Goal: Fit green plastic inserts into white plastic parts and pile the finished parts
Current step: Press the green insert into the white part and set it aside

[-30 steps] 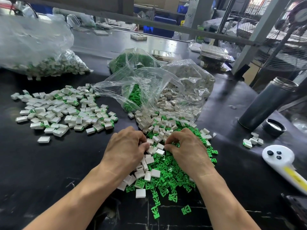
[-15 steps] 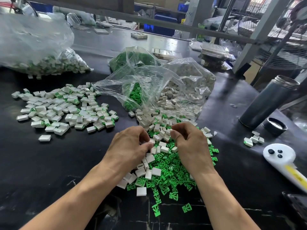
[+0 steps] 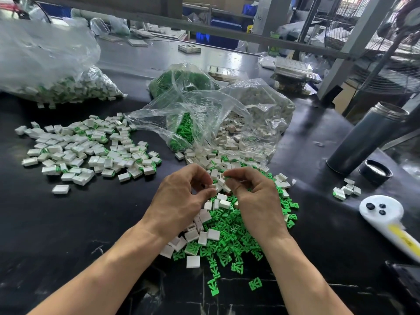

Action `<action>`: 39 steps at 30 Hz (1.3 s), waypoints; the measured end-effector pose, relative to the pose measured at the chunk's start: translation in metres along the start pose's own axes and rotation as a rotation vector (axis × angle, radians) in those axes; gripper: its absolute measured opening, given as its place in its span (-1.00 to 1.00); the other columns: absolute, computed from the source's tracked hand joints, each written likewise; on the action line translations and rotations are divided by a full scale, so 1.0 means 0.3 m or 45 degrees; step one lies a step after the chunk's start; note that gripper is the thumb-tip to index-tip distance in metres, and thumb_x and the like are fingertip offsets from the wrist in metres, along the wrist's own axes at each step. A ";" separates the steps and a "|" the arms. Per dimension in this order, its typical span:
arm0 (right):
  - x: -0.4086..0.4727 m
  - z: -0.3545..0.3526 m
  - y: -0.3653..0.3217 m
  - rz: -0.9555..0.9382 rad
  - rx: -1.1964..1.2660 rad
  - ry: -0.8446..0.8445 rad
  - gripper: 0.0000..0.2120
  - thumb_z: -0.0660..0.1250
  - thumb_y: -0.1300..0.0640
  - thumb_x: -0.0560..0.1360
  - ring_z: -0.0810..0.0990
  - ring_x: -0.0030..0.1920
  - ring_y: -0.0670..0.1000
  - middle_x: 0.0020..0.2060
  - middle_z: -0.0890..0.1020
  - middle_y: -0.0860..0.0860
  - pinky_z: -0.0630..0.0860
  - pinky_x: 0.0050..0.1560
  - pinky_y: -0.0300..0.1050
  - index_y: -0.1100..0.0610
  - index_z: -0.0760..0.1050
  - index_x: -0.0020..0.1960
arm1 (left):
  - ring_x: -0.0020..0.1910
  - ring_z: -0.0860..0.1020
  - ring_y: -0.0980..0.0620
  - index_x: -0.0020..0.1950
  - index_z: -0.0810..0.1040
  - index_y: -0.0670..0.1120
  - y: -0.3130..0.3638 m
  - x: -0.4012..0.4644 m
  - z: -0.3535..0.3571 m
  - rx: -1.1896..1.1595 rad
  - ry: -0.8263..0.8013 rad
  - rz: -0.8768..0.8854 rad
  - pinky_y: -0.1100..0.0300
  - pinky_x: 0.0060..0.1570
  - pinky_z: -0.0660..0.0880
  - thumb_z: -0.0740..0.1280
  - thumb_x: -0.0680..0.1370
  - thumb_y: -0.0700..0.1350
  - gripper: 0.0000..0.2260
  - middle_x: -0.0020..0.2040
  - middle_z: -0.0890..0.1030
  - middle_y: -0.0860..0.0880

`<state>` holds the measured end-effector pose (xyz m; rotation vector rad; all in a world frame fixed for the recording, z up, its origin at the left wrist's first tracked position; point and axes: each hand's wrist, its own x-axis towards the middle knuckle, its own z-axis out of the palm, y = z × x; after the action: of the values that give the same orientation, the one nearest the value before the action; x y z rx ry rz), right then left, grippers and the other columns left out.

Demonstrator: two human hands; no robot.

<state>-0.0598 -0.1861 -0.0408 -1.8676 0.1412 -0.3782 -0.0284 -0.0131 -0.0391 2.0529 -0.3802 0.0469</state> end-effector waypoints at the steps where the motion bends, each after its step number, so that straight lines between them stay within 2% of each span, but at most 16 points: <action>1: -0.001 0.000 -0.003 0.005 0.053 -0.011 -0.82 0.47 0.21 0.56 0.65 -0.09 -0.22 -0.11 0.72 -0.14 0.51 -0.12 -0.41 -0.09 0.69 -0.03 | -0.25 0.61 0.20 -0.11 0.58 0.14 0.002 -0.001 0.000 -0.011 0.011 0.007 0.35 -0.22 0.53 0.56 0.47 -0.02 -0.83 -0.19 0.65 0.22; 5: 0.000 0.003 -0.014 0.090 0.275 -0.030 -0.83 0.46 0.29 0.55 0.66 -0.25 -0.09 -0.20 0.74 0.00 0.55 -0.30 -0.26 0.03 0.70 -0.02 | -0.23 0.60 0.18 -0.08 0.58 0.13 0.009 0.001 -0.001 -0.042 0.049 0.046 0.35 -0.21 0.54 0.53 0.50 -0.04 -0.85 -0.15 0.64 0.23; 8: 0.003 0.009 -0.020 0.158 0.412 -0.028 -0.88 0.45 0.33 0.54 0.66 -0.30 -0.01 -0.19 0.74 0.12 0.59 -0.36 -0.18 0.13 0.68 -0.01 | -0.24 0.60 0.22 -0.04 0.60 0.12 0.007 0.001 -0.004 -0.087 0.046 0.050 0.38 -0.21 0.52 0.52 0.52 -0.06 -0.87 -0.16 0.64 0.23; 11: 0.004 0.012 -0.020 0.200 0.518 -0.040 -0.92 0.45 0.31 0.54 0.66 -0.31 0.03 -0.15 0.74 0.20 0.58 -0.39 -0.15 0.18 0.67 -0.01 | -0.24 0.60 0.19 0.00 0.64 0.11 0.004 0.002 -0.003 -0.162 0.030 0.026 0.27 -0.18 0.57 0.50 0.54 -0.07 -0.90 -0.20 0.66 0.16; 13: 0.003 0.013 -0.020 0.216 0.573 -0.056 -0.94 0.45 0.29 0.54 0.65 -0.30 0.01 -0.18 0.73 0.18 0.58 -0.40 -0.16 0.18 0.68 -0.02 | -0.25 0.61 0.15 0.01 0.67 0.09 0.004 0.003 0.000 -0.243 0.000 0.011 0.23 -0.19 0.56 0.49 0.56 -0.11 -0.89 -0.23 0.67 0.13; 18: 0.000 0.018 -0.015 0.232 0.627 -0.081 -0.90 0.47 0.28 0.53 0.56 -0.36 -0.04 -0.34 0.63 0.07 0.51 -0.43 -0.20 0.12 0.71 -0.11 | -0.29 0.57 0.26 0.02 0.69 0.03 0.009 0.001 0.008 -0.392 -0.061 -0.010 0.36 -0.23 0.50 0.48 0.55 -0.19 -0.87 -0.22 0.68 0.15; 26: -0.007 0.016 -0.020 0.227 0.595 -0.124 -0.97 0.48 0.25 0.52 0.55 -0.35 -0.04 -0.33 0.63 0.06 0.50 -0.42 -0.20 0.15 0.69 -0.07 | -0.24 0.59 0.24 0.01 0.71 0.01 0.004 0.003 0.005 -0.425 -0.080 -0.031 0.35 -0.21 0.50 0.49 0.55 -0.15 -0.92 -0.16 0.71 0.07; 32: -0.017 0.015 -0.033 0.150 0.417 -0.137 -0.92 0.47 0.25 0.55 0.56 -0.32 -0.06 -0.29 0.67 0.01 0.51 -0.39 -0.21 0.09 0.69 -0.07 | -0.24 0.60 0.25 0.01 0.71 -0.03 0.008 0.002 0.004 -0.434 -0.056 -0.057 0.37 -0.25 0.50 0.48 0.55 -0.17 -0.93 -0.16 0.71 0.03; 39: -0.022 0.016 -0.035 0.132 0.315 -0.143 -0.94 0.46 0.20 0.57 0.56 -0.32 -0.08 -0.32 0.66 -0.04 0.51 -0.37 -0.21 0.08 0.69 -0.05 | -0.22 0.64 0.26 0.01 0.71 -0.04 0.009 0.001 0.003 -0.453 -0.020 -0.069 0.40 -0.21 0.52 0.50 0.53 -0.18 -0.91 -0.18 0.72 0.10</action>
<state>-0.0654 -0.1764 -0.0335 -1.6254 0.1093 -0.2083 -0.0292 -0.0150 -0.0371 1.7111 -0.3170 -0.0663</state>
